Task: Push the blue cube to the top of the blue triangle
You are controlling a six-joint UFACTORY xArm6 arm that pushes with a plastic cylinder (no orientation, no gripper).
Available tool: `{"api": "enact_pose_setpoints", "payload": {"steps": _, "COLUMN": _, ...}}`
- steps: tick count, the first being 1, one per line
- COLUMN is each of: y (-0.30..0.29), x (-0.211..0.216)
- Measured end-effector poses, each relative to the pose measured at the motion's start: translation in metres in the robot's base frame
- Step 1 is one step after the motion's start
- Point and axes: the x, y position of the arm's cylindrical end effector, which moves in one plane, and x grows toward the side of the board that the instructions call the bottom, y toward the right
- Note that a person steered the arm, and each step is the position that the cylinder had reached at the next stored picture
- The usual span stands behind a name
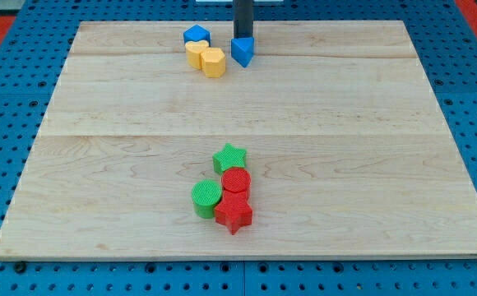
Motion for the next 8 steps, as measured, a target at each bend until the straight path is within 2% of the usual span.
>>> {"api": "enact_pose_setpoints", "payload": {"steps": 2, "y": -0.002, "x": 0.009}}
{"api": "enact_pose_setpoints", "payload": {"steps": 4, "y": -0.022, "x": -0.019}}
{"api": "enact_pose_setpoints", "payload": {"steps": 5, "y": -0.034, "x": -0.015}}
{"api": "enact_pose_setpoints", "payload": {"steps": 6, "y": -0.062, "x": -0.043}}
{"api": "enact_pose_setpoints", "payload": {"steps": 7, "y": -0.102, "x": -0.043}}
{"api": "enact_pose_setpoints", "payload": {"steps": 8, "y": -0.126, "x": -0.026}}
